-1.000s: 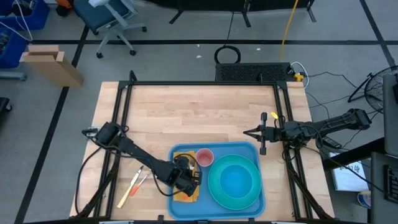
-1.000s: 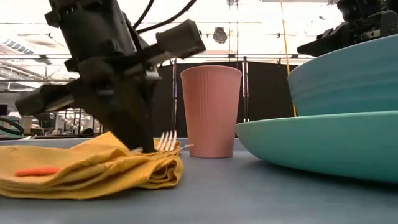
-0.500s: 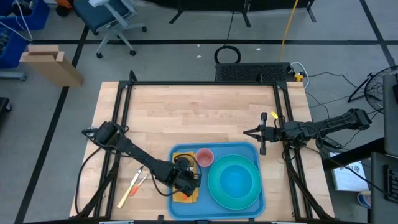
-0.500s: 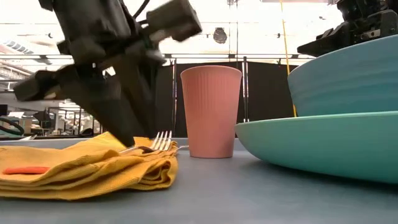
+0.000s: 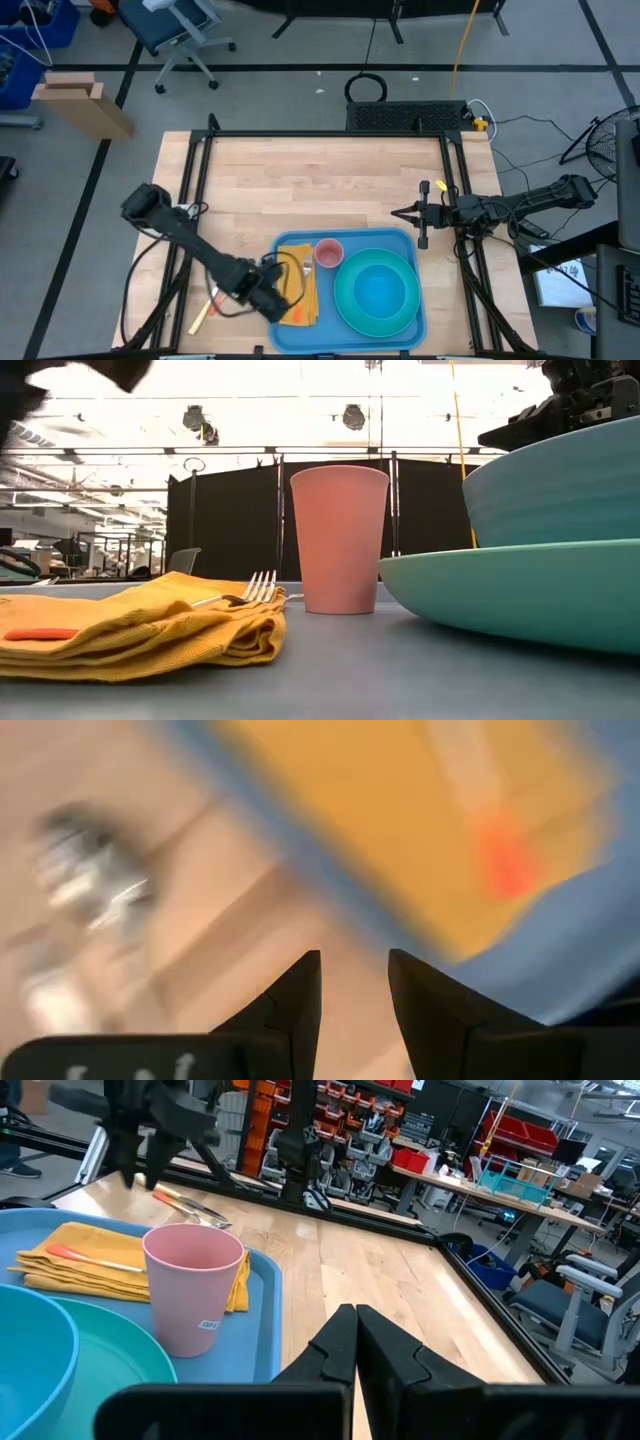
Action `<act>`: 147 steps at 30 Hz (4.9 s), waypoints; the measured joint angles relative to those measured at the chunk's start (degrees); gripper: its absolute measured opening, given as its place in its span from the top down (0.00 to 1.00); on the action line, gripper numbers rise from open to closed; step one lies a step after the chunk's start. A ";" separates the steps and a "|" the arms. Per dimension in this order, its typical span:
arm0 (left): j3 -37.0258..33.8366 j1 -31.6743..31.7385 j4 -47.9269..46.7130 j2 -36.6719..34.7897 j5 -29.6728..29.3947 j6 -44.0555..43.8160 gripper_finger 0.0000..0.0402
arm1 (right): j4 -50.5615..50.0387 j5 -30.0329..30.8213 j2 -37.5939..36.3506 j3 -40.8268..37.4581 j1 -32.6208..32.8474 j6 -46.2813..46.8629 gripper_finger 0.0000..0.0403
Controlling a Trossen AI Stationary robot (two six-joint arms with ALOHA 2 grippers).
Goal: Set up tray
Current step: Put the orange spoon on the yellow napkin to the left of the orange fork, then put the yellow knife on the yellow napkin to the left of the orange spoon
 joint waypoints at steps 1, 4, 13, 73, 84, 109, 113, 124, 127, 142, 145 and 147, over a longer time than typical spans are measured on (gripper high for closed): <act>0.00 -1.11 -3.95 -0.20 0.30 -0.63 0.70 | 0.00 -0.01 0.00 0.00 -0.02 0.05 1.00; -0.02 -4.19 -15.71 -0.25 0.19 -2.43 0.69 | -0.02 -0.01 0.00 0.00 -0.02 0.16 1.00; -1.41 -6.62 -22.85 -0.31 -6.20 -1.43 0.50 | 0.22 0.01 -0.02 0.00 -0.02 0.19 1.00; -8.83 2.63 24.81 -5.45 -19.91 -8.78 0.98 | -0.20 0.08 0.02 0.00 -0.02 0.01 1.00; -8.87 5.31 26.41 4.20 -11.93 -13.41 0.98 | -0.74 0.08 0.04 0.00 0.00 0.06 1.00; -8.85 5.77 23.00 4.22 -11.71 -15.89 0.85 | -1.14 0.05 0.07 0.00 0.00 0.16 1.00; -8.85 6.08 23.15 4.22 -11.51 -15.96 0.83 | -1.11 0.05 0.07 0.00 -0.01 0.16 1.00; -8.74 4.67 15.16 -6.10 -8.02 5.04 0.82 | -1.10 0.05 0.06 0.00 -0.01 0.14 1.00; -8.68 1.43 3.37 -9.52 -7.67 0.50 0.82 | -1.11 0.05 0.07 0.00 -0.02 0.14 1.00; -13.75 -18.82 -6.95 -10.64 4.34 -18.21 0.56 | -1.13 0.06 0.07 0.00 -0.01 2.33 1.00; -17.23 -19.98 -4.73 -10.64 6.97 -24.15 0.41 | -1.14 0.05 0.06 0.02 -0.01 2.33 1.00; -20.20 -20.55 -1.27 -10.64 10.78 -26.38 0.32 | -1.14 0.05 0.04 0.02 -0.02 2.42 1.00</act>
